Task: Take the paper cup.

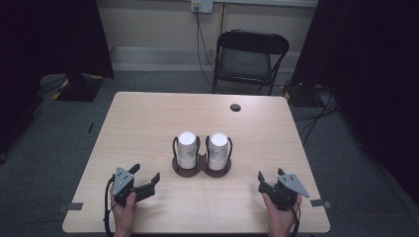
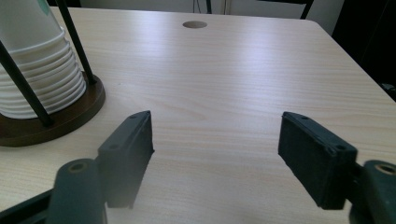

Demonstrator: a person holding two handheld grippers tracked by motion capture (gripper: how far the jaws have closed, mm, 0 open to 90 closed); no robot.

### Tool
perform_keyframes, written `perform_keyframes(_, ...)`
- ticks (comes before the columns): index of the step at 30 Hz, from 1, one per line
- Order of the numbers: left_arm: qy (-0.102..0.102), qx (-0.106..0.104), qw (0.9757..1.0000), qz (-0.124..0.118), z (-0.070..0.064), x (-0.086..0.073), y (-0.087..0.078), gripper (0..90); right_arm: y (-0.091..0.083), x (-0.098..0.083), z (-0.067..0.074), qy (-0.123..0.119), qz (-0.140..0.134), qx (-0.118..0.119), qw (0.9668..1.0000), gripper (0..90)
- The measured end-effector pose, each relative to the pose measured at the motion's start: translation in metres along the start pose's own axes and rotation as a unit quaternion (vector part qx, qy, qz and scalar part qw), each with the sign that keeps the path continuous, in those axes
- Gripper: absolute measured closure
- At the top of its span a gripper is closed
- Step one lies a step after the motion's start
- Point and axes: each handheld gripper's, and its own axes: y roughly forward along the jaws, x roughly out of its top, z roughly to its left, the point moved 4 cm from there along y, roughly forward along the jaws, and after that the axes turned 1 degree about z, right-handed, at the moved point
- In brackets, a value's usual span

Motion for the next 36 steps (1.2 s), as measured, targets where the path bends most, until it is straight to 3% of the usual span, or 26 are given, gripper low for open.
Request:
perform_keyframes(7, 0.000, 0.000, 1.0000, -0.001, 0.000, 0.000, 0.000, 16.1, -0.002, 0.000, -0.001, 0.009, -0.013, 0.005, 0.9999, 28.8)
perform_keyframes(17, -0.008, 0.004, 1.0000, 0.002, 0.002, 0.000, 0.001, 16.3, -0.001, 0.000, 0.004, -0.004, -0.008, 0.024, 0.9997, 30.0)
perform_keyframes(24, 0.000, 0.003, 1.0000, 0.000, 0.000, 0.000, 0.000, 16.2, -0.001, 0.001, 0.007, -0.001, -0.012, 0.030, 0.9995, 30.9)
perform_keyframes(30, 0.001, 0.004, 1.0000, 0.001, 0.000, 0.000, 0.000, 16.3, -0.001, 0.001, 0.006, 0.022, 0.006, 0.063, 0.9978, 29.5)
perform_keyframes(36, 0.005, 0.002, 1.0000, 0.000, -0.001, 0.000, 0.000, 16.3, -0.001, 0.004, 0.019, 0.013, 0.015, 0.083, 0.9964, 29.0)
